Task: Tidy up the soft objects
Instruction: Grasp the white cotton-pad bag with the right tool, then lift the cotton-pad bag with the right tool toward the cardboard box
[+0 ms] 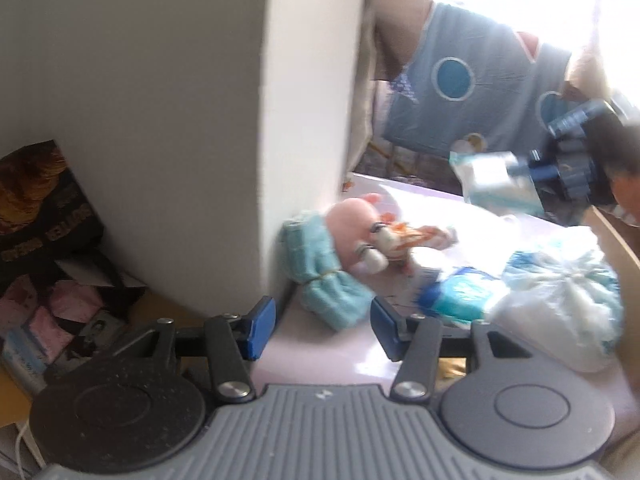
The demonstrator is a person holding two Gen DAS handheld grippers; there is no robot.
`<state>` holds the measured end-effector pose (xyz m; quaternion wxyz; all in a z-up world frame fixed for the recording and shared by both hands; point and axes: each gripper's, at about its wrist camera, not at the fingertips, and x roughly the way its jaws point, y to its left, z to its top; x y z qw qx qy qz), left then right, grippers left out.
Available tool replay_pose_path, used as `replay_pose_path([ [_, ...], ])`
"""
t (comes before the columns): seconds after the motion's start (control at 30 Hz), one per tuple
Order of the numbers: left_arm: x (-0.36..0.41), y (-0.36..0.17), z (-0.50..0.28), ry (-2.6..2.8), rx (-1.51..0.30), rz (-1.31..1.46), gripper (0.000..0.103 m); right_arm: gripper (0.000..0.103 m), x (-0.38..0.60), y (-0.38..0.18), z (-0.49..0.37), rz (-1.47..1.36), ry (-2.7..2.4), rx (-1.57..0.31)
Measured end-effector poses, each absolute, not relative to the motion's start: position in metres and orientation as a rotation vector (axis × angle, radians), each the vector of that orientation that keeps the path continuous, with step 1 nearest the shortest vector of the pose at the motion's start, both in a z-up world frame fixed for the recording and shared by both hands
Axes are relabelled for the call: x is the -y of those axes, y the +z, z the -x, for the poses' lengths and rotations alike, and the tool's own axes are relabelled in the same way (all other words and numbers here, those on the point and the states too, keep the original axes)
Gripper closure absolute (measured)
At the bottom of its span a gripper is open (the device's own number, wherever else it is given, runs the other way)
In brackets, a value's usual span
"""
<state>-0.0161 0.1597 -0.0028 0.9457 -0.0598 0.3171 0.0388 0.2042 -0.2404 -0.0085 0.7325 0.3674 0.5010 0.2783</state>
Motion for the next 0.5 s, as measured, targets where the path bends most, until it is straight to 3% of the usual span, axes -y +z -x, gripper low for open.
replay_pose_path([
  [0.37,-0.093,-0.025,-0.006,-0.232,-0.832,0.221,0.066,0.096,0.293,-0.102,-0.061,-0.697,0.551,-1.344],
  [0.5,-0.061,-0.053,-0.021,-0.297,-0.967,0.213,0.072,0.094,0.307,-0.116,-0.049,-0.722,0.522,-1.316],
])
